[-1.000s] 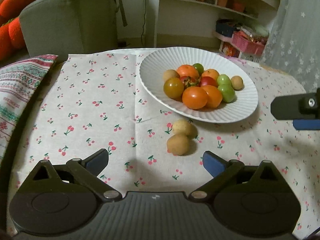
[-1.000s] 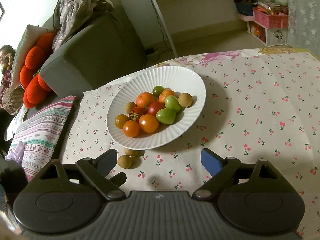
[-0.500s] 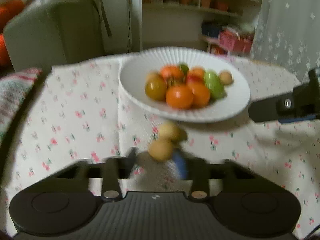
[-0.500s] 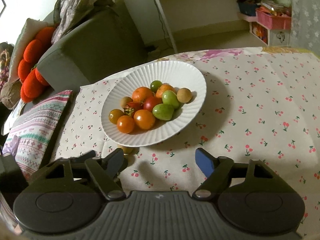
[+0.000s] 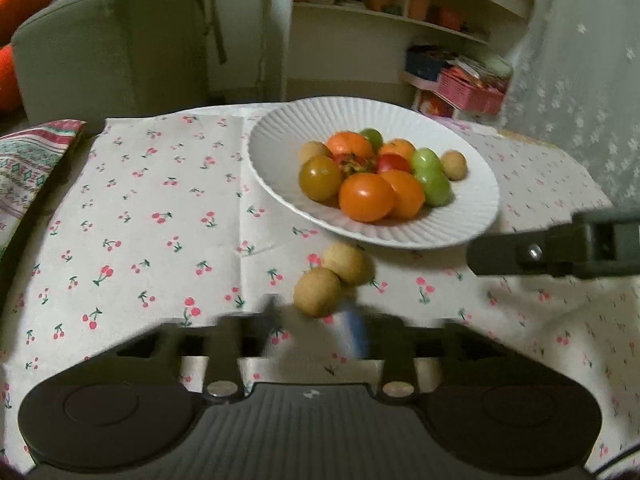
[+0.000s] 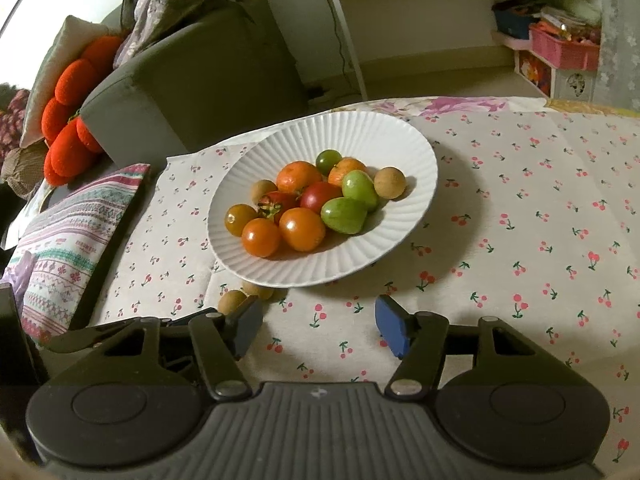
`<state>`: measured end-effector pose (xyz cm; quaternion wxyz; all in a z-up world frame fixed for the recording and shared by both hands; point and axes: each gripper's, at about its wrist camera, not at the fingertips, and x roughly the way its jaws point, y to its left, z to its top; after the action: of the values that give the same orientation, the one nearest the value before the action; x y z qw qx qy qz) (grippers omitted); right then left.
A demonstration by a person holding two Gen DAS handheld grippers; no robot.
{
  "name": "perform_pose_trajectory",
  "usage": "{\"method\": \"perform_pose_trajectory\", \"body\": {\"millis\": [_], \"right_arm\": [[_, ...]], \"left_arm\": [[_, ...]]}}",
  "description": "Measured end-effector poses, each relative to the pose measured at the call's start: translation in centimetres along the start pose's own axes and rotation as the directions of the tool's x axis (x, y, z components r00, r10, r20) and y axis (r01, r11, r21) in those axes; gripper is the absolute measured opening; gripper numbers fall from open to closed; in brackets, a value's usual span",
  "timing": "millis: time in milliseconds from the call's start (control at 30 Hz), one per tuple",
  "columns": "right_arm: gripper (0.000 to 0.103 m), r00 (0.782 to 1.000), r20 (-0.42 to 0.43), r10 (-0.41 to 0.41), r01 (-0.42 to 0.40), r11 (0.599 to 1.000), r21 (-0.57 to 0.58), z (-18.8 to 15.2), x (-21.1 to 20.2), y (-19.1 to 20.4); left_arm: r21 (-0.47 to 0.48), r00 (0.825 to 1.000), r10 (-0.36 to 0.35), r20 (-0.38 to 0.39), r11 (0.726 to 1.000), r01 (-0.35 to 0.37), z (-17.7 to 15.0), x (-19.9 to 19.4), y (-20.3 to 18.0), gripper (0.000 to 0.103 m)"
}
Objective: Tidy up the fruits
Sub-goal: 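Grasp a pale tan tomato with the left tool while the right tool grasps the other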
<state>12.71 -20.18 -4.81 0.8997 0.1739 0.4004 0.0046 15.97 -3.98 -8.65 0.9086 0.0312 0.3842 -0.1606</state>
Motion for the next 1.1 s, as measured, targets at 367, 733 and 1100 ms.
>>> {"method": "perform_pose_trajectory", "body": {"millis": [367, 733, 1100], "right_arm": [[0.056, 1.0, -0.007, 0.016, -0.016, 1.0, -0.007, -0.4, 0.8, 0.2], [0.049, 0.997, -0.003, 0.08, -0.078, 0.965, -0.25, -2.3, 3.1, 4.2], [0.033, 0.995, 0.052, 0.083, -0.061, 0.94, -0.334, -2.2, 6.1, 6.4]], "left_arm": [[0.028, 1.0, -0.012, -0.015, 1.0, 0.012, 0.5, -0.2, 1.1, 0.024], [-0.215, 0.999, 0.034, -0.006, 0.976, -0.035, 2.8, -4.2, 7.5, 0.024], [-0.256, 1.0, 0.02, 0.005, 0.967, -0.018, 3.0, -4.5, 8.0, 0.024]]}}
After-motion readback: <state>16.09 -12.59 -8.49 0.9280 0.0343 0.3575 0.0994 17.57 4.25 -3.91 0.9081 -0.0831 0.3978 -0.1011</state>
